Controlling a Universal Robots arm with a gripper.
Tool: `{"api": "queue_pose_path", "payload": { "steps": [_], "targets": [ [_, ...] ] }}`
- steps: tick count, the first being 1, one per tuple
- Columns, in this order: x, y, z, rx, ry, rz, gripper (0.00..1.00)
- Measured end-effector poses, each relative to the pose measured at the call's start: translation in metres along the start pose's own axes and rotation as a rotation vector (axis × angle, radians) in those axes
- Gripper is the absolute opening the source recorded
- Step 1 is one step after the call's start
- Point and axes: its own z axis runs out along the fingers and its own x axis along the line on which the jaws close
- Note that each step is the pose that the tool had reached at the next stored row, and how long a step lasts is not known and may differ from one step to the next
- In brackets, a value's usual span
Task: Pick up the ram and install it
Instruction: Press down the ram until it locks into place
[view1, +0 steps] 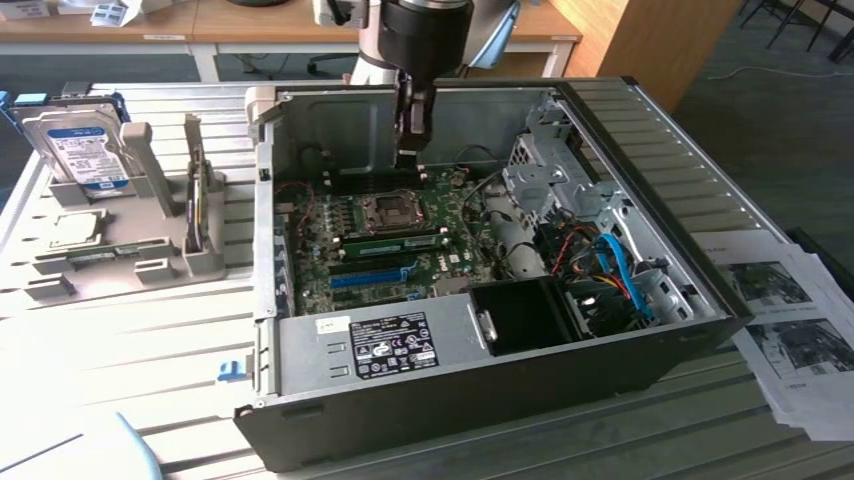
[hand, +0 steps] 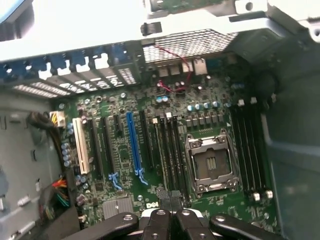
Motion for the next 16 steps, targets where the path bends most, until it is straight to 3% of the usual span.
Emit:
{"api": "queue_pose_path", "payload": {
  "steps": [16],
  "targets": [
    [0.0, -0.0001, 0.0011, 0.0028, -0.0084, 0.29, 0.09]
  ]
}}
